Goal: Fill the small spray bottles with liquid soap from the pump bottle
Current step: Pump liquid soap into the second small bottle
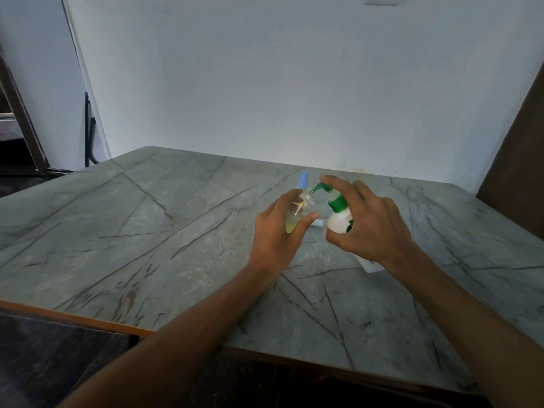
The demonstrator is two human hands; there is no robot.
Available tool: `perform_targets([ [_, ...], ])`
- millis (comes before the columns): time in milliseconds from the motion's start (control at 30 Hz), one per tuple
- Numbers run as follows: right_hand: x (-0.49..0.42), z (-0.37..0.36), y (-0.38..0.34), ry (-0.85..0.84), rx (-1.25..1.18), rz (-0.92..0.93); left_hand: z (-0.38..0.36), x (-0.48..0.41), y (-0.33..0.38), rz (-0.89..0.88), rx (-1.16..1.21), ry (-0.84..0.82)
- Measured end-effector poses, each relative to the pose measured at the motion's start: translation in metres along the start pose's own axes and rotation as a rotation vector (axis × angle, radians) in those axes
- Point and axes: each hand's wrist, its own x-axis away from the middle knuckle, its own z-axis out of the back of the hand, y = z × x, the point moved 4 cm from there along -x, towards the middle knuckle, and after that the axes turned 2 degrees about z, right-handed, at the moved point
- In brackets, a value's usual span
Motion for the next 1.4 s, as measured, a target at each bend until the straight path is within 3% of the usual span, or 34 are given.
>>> perform_targets([
  [1400, -0.0009, -0.0010, 0.0021, -0.007, -0.009, -0.034, -0.0036, 0.0035, -0.0010, -0.019, -0.026, -0.060],
])
